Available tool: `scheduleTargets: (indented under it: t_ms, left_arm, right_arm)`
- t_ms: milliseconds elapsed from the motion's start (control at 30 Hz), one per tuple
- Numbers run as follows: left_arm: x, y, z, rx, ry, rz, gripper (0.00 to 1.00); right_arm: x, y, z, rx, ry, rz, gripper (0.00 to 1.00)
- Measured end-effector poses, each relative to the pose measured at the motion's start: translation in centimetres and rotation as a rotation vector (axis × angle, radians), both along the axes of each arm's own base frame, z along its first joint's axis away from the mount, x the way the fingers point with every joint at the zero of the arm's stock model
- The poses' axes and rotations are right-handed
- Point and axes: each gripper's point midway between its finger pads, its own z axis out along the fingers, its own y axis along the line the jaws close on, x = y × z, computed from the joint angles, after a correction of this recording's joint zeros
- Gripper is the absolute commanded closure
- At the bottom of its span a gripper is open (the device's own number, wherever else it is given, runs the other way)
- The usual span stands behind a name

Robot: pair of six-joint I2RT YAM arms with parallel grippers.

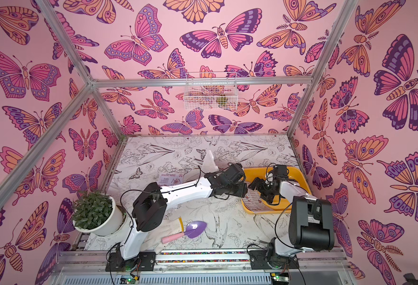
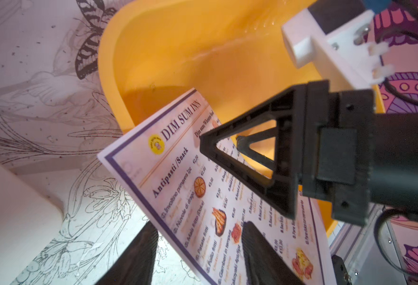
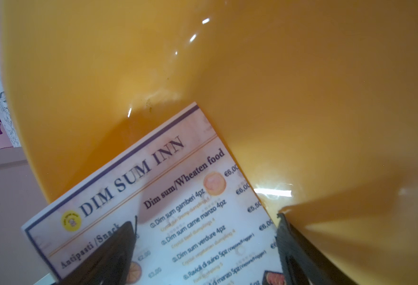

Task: Replace the menus in the menu holders
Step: Pick up the menu from the storage box.

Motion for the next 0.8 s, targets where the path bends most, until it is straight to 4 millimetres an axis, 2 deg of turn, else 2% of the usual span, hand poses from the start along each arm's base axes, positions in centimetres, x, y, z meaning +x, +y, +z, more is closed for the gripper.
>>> scheduleTargets:
  t_ms: [267, 633, 800]
  left_arm:
    - [0.8, 0.3, -1.1, 0.028, -0.013, 0.044, 0.62]
    - [1.9, 0.7, -1.0, 0.046, -0.050, 0.083, 0.62]
    - [2.3, 1.0, -1.0, 0.054, -0.066, 0.097, 0.69]
  right_arm:
    - [-0.1, 0.0, -0.1, -0.001, 0.001, 0.003, 0.11]
    - [-0.1, 0.0, -0.1, -0.001, 0.001, 0.003, 0.12]
    - [-0.1, 0.0, -0.1, -0.001, 0.001, 0.003, 0.12]
